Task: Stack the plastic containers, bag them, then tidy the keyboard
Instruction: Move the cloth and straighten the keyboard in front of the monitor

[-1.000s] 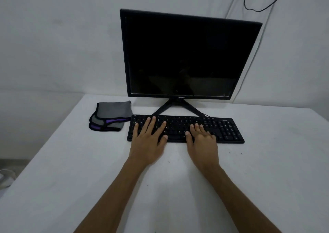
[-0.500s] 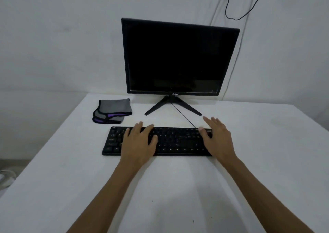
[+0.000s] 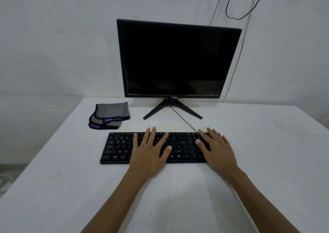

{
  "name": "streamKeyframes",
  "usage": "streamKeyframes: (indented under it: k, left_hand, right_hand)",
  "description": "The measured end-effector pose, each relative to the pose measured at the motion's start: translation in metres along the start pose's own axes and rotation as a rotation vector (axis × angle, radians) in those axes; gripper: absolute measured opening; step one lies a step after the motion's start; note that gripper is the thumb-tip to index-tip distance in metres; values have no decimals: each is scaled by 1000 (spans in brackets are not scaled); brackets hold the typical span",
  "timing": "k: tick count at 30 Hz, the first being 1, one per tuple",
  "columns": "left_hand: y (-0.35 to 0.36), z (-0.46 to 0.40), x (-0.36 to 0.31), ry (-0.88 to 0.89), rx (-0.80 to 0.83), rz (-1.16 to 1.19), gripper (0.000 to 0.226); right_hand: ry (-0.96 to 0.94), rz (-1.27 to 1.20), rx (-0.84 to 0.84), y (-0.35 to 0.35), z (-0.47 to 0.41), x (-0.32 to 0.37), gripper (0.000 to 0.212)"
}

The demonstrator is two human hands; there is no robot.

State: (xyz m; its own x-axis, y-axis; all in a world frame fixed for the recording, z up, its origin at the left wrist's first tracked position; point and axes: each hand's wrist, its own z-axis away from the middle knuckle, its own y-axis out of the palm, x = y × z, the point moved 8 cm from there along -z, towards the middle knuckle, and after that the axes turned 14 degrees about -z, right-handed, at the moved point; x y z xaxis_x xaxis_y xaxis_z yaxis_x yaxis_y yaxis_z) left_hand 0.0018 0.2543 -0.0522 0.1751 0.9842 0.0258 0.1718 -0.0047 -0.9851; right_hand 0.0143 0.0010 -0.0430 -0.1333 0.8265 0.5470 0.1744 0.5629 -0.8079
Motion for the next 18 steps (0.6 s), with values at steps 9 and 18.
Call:
streamKeyframes:
  k: [9, 18]
  left_hand:
    - [1, -13, -24, 19, 15, 30, 64]
    - [0, -13, -24, 9, -2, 35, 63]
  right_hand:
    - [-11, 42, -30, -10, -9, -21, 57]
    - [-17, 26, -47, -11, -11, -24, 55]
